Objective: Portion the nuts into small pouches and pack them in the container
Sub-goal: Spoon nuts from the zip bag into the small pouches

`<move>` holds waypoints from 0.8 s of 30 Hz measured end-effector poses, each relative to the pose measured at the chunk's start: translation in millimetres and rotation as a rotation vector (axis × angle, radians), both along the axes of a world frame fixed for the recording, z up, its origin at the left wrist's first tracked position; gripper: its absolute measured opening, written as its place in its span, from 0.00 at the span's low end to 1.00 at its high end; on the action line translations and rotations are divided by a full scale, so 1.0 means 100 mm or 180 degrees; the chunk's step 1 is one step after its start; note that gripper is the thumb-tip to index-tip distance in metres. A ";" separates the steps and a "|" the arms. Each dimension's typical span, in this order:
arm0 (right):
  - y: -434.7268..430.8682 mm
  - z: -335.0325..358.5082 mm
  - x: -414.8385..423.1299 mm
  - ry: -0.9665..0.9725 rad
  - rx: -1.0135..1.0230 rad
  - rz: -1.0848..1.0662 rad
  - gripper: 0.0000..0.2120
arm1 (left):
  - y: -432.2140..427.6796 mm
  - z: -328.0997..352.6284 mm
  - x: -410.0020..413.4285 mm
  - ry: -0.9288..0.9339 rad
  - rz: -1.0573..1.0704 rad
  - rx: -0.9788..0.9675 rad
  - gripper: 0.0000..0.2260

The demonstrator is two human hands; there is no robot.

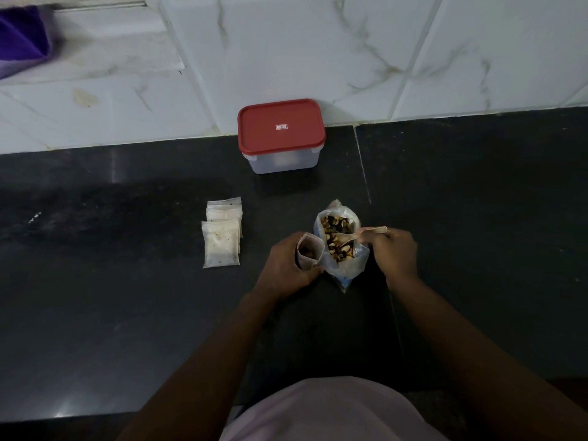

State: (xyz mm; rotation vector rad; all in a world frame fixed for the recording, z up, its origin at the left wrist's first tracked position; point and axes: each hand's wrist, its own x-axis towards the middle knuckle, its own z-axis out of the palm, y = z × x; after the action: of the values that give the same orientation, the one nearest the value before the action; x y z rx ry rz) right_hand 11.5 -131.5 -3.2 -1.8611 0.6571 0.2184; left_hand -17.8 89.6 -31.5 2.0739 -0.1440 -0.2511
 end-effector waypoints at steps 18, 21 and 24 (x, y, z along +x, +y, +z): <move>-0.16 -0.02 0.01 0.0333 0.1377 -0.0764 0.05 | 0.00 0.11 0.00 -0.0212 0.0264 -0.0284 0.15; -0.20 0.00 0.01 0.0276 0.1390 -0.0727 0.06 | -0.01 0.14 0.02 -0.0264 0.0298 -0.0338 0.16; -0.25 0.04 0.02 0.0195 0.1340 -0.0712 0.06 | -0.02 0.15 0.03 -0.0246 0.0319 -0.0330 0.17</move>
State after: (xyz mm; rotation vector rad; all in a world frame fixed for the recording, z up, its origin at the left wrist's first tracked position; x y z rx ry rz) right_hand 13.7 -156.0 1.1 -1.3723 0.7888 0.2467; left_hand -14.6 87.8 -17.0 1.9819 -0.0975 -0.1002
